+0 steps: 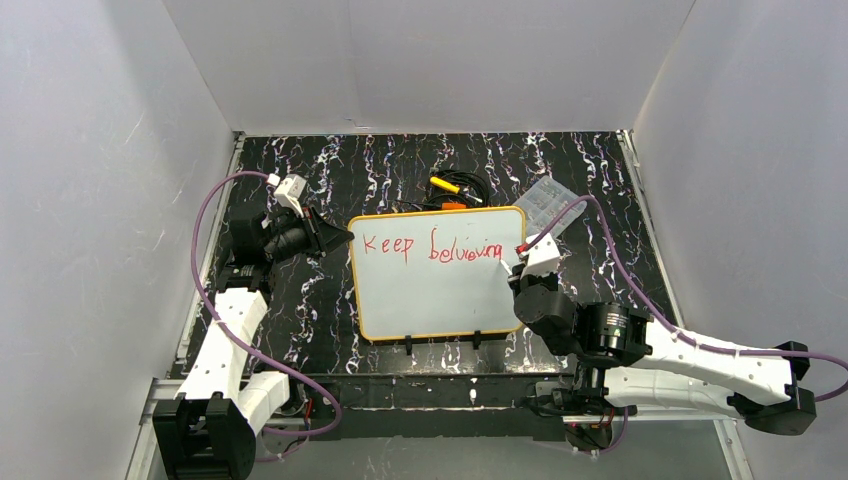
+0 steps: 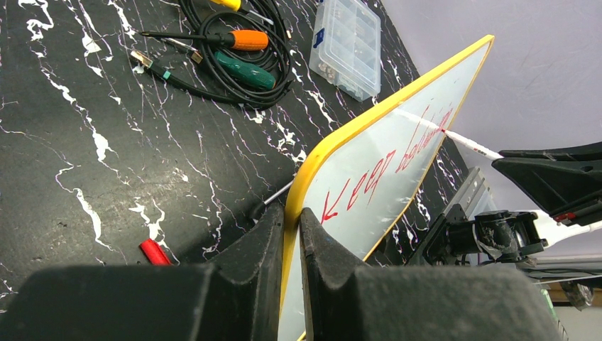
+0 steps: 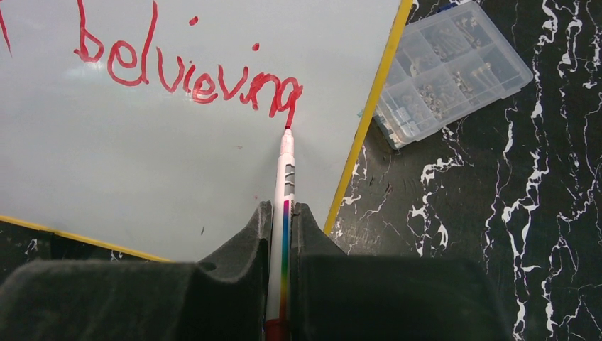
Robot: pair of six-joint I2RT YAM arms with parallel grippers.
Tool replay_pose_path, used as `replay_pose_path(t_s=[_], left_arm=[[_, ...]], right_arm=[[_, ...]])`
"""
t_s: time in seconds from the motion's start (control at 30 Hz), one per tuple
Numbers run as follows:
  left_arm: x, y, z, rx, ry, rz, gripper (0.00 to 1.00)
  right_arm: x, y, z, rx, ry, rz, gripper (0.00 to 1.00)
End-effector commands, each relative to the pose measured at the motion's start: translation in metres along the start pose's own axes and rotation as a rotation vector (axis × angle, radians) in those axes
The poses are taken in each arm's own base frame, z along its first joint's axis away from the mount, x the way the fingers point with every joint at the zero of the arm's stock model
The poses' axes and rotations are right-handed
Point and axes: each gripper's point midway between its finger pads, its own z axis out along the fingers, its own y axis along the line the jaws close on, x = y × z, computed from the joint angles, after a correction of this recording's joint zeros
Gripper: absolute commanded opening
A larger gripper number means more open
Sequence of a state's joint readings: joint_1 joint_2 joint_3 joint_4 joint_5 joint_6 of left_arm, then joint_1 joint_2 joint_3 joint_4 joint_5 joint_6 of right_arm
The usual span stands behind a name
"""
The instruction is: Write a sentence on the whiteboard
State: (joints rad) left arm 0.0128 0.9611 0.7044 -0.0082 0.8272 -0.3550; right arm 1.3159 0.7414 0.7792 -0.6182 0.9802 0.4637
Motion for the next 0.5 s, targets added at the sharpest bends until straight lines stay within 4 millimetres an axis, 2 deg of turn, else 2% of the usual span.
replay_pose_path(t_s=[0.0,0.27,0.47], left_arm=[[-0.001,-0.015,-0.003,0.048,0.013,0.019,0.00],[-0.001,-0.016,-0.003,0.049,0.011,0.020,0.00],[-0.002,-0.017,-0.004,0.051,0.009,0.023,0.00]], right_arm=[[-0.003,0.002,-0.005,-0.019,0.025,0.025,0.01],[0.001,0.015,-0.004,-0.069,0.054,0.020,0.01],[-0.009,0.023,-0.001,-0.097,0.007,0.055,0.01]])
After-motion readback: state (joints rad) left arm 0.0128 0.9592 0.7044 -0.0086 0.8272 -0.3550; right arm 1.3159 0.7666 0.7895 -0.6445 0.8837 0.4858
